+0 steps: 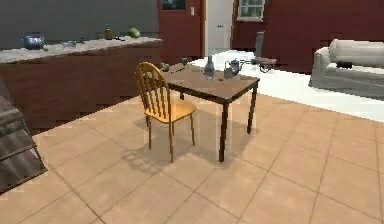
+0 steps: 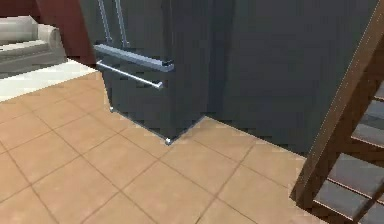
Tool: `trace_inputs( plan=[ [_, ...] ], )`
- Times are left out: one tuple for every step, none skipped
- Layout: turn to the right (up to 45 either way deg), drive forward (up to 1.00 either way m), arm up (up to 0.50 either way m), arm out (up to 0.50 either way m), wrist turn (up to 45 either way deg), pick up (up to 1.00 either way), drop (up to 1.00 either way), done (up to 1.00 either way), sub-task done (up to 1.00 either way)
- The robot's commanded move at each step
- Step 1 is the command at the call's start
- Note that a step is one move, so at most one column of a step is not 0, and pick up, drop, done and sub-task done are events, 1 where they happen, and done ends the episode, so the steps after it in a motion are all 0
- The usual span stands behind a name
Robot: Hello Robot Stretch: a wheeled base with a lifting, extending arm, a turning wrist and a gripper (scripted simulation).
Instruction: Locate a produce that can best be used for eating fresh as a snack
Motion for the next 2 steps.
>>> trace_inputs(
  plan=[
    [0.0, 0.15, 0.0, 0.0, 0.0, 0.0, 0.0, 0.0, 0.0],
    [0.0, 0.45, 0.0, 0.0, 0.0, 0.0, 0.0, 0.0, 0.0]
  ],
)
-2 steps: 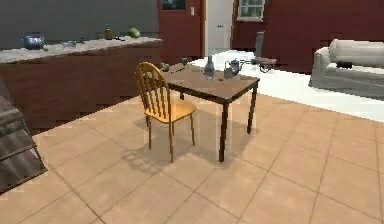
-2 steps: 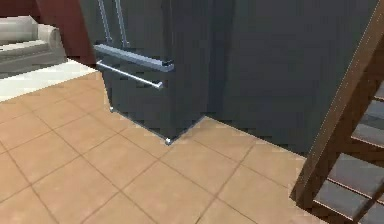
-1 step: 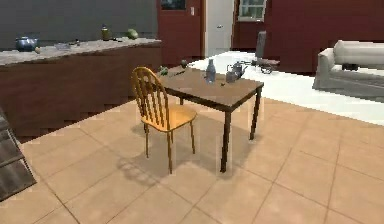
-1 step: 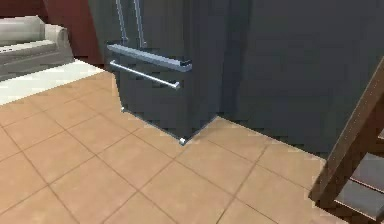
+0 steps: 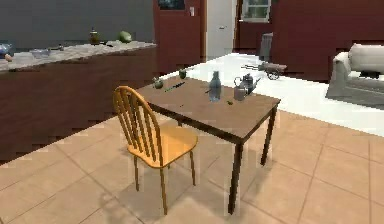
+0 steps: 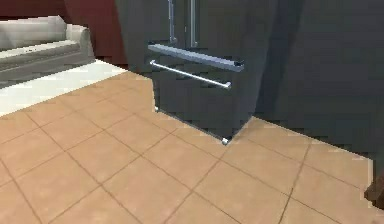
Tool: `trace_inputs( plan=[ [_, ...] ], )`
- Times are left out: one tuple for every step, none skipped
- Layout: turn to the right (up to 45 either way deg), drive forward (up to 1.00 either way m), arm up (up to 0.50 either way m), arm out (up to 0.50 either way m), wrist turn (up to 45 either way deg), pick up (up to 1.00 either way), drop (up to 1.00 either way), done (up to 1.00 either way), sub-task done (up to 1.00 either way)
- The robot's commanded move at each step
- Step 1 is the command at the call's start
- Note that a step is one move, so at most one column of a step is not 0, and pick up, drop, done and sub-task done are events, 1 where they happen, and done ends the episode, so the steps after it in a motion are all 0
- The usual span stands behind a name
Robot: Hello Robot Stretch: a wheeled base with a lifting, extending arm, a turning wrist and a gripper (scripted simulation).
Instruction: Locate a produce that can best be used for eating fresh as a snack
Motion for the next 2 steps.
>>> trace_inputs(
  plan=[
    [-36.0, 0.0, 0.0, 0.0, 0.0, 0.0, 0.0, 0.0, 0.0],
    [0.0, 1.0, 0.0, 0.0, 0.0, 0.0, 0.0, 0.0, 0.0]
  ],
)
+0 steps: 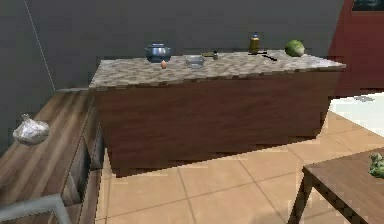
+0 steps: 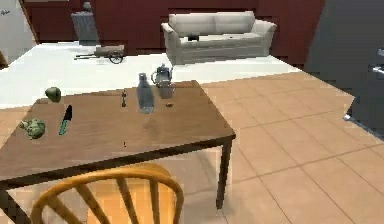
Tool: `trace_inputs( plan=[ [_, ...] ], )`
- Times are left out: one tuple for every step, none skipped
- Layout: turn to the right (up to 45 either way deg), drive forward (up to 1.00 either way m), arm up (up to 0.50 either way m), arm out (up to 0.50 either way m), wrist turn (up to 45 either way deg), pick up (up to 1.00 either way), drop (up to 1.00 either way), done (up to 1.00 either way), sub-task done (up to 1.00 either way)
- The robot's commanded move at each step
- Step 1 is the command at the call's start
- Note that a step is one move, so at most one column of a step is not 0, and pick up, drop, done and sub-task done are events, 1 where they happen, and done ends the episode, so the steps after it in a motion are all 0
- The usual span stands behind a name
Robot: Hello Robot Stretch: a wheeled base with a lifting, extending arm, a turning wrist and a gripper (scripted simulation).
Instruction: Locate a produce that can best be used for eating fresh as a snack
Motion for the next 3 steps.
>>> trace_inputs(
  plan=[
    [-6.0, 0.0, 0.0, 0.0, 0.0, 0.0, 0.0, 0.0, 0.0],
    [0.0, 0.4, 0.0, 0.0, 0.0, 0.0, 0.0, 0.0, 0.0],
    [36.0, 0.0, 0.0, 0.0, 0.0, 0.0, 0.0, 0.0, 0.0]
  ],
)
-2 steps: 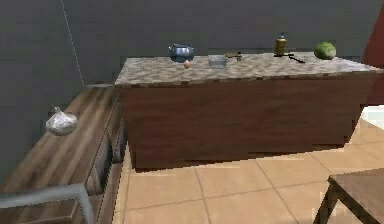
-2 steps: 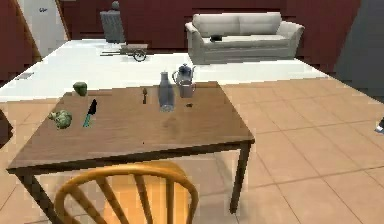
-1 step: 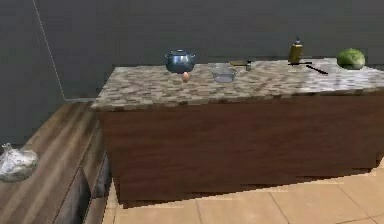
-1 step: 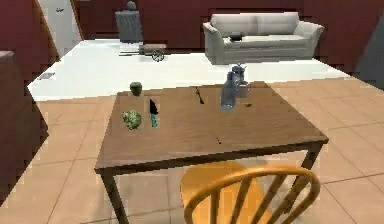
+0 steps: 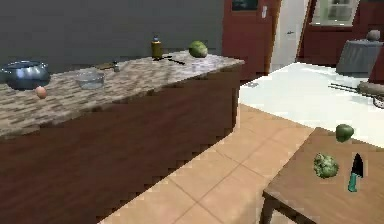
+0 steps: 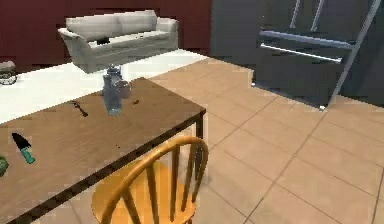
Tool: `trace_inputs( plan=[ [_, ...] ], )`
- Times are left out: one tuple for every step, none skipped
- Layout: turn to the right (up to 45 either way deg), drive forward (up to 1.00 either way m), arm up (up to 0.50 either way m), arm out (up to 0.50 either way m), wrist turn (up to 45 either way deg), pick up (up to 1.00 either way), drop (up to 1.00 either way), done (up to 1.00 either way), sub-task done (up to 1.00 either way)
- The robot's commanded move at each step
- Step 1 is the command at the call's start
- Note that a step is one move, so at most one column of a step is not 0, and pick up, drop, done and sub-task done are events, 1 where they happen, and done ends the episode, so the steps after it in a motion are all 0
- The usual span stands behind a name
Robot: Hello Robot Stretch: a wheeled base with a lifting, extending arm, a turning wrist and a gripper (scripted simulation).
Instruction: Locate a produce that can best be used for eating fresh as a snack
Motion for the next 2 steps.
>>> trace_inputs(
  plan=[
    [0.0, 0.65, 0.0, 0.0, 0.0, 0.0, 0.0, 0.0, 0.0],
    [45.0, 0.0, 0.0, 0.0, 0.0, 0.0, 0.0, 0.0, 0.0]
  ],
)
